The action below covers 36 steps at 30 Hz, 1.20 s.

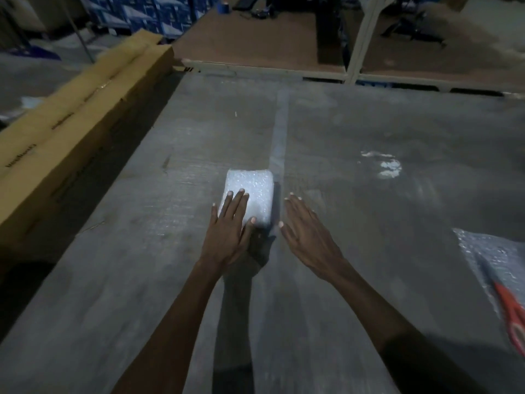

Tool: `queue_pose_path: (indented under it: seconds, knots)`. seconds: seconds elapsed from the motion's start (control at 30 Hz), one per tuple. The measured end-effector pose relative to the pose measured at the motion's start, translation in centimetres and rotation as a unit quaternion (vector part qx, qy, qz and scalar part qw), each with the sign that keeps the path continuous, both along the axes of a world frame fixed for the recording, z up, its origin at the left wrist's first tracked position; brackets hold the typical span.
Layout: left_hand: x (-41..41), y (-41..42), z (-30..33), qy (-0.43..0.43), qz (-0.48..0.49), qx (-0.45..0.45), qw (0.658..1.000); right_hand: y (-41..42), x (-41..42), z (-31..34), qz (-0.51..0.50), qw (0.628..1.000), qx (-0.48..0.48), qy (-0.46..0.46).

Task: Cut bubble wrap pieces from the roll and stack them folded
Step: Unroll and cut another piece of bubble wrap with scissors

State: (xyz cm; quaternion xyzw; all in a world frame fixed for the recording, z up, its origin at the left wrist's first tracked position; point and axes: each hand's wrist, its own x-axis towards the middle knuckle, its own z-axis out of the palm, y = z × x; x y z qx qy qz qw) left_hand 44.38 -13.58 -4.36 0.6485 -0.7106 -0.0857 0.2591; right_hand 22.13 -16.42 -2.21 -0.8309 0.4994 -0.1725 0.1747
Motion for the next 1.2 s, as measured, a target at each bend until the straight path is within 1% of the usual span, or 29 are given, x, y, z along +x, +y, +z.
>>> queue_pose_path:
  seconds: [0.1,0.23,0.33,0.47,0.57,0.67,0.73,0.83,0.93,1.03,1.1,1.2]
  knots:
    - [-3.6,4.1,-1.3,-0.001,-0.030,0.008,1.000,4.2,-4.9,-0.9,-0.041,0.999,-0.016,0.016]
    - [-9.4,8.6,-2.9,0.001,-0.072,0.033,0.997,9.4,-11.9,-2.3,-0.101,0.994,0.003,0.034]
    - [-14.8,10.4,-3.4,0.004,-0.104,0.036,0.994,12.4,-17.5,-2.5,-0.129,0.991,-0.011,0.043]
    - [-23.6,11.9,-3.0,0.003,-0.134,0.055,0.989,15.3,-25.1,-1.1,-0.163,0.985,-0.018,0.051]
    - [-30.5,13.1,-2.9,0.013,-0.138,0.066,0.988,16.7,-30.6,-0.4,-0.165,0.984,-0.039,0.044]
    - [-37.0,14.4,-2.9,0.001,-0.138,0.078,0.987,17.7,-35.4,-0.1,-0.154,0.985,-0.062,0.045]
    - [-40.8,15.2,-2.9,-0.022,-0.143,0.087,0.986,18.4,-38.5,0.1,-0.141,0.986,-0.072,0.043]
    - [-45.8,15.4,-2.9,-0.063,-0.152,0.094,0.982,19.0,-43.0,0.8,-0.141,0.982,-0.111,0.052]
    - [-49.7,14.9,-2.7,-0.092,-0.161,0.117,0.976,19.3,-47.0,1.9,-0.173,0.969,-0.147,0.099]
    - [-52.7,13.5,-1.8,-0.094,-0.178,0.126,0.971,19.2,-50.2,3.0,-0.221,0.946,-0.137,0.194]
    - [-54.5,12.4,-1.3,-0.096,-0.187,0.137,0.968,19.4,-52.0,3.8,-0.251,0.927,-0.116,0.255]
    - [-56.5,10.7,-1.1,-0.128,-0.208,0.138,0.960,19.6,-54.2,5.0,-0.292,0.905,-0.024,0.310]
